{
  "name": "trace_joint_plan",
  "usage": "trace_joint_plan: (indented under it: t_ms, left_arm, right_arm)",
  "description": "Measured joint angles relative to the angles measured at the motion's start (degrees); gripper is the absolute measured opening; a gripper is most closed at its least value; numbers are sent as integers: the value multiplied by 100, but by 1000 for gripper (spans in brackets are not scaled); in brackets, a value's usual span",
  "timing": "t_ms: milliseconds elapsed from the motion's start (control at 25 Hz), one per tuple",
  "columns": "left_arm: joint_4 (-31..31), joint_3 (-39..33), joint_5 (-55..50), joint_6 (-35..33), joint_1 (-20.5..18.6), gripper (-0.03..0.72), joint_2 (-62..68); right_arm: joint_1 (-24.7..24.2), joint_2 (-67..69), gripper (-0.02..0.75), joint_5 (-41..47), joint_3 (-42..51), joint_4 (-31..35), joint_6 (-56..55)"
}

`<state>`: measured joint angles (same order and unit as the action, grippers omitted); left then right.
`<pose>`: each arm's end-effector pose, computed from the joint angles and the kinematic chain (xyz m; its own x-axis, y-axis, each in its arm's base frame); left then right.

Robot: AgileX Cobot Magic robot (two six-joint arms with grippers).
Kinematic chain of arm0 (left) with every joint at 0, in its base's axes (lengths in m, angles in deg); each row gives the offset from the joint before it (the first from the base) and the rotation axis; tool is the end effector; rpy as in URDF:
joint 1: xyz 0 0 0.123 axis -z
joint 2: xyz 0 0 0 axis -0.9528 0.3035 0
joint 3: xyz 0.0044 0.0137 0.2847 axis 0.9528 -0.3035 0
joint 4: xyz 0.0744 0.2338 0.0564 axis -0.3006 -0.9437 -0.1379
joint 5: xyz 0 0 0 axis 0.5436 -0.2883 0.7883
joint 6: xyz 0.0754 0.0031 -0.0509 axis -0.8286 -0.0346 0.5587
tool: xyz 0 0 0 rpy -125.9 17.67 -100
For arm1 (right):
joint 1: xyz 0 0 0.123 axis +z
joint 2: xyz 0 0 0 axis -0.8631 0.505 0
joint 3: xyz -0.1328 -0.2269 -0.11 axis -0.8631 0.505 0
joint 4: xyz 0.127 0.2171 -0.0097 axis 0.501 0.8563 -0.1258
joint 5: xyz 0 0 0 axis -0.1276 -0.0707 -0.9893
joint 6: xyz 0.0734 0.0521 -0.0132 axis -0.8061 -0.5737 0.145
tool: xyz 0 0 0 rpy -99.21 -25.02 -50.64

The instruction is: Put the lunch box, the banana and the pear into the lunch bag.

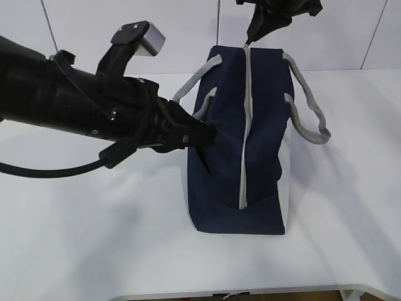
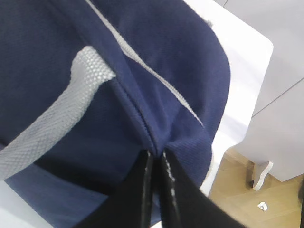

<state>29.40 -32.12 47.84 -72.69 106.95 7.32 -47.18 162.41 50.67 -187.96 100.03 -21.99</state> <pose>0.2535 -0.2304 0.2448 -0.5529 0.2926 -0.7802 0.7807 0.5093 -0.3622 0.4814 0.1289 0.3338 -0.8061 -0.1856 -0.5619 -0.3462 0.9180 0.1933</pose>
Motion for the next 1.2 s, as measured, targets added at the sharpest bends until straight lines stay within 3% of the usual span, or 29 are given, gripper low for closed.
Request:
trace_joint_plan:
  t_ms: [640,1200]
  left_arm:
    - [-78,0,3,0,0,-15,0]
    - [-756,0,1106,0,0,-15,0]
  right_arm:
    - [-190,356,18,-82,-60,122,135]
    - [-223,339,18,-197,-109,193,1234]
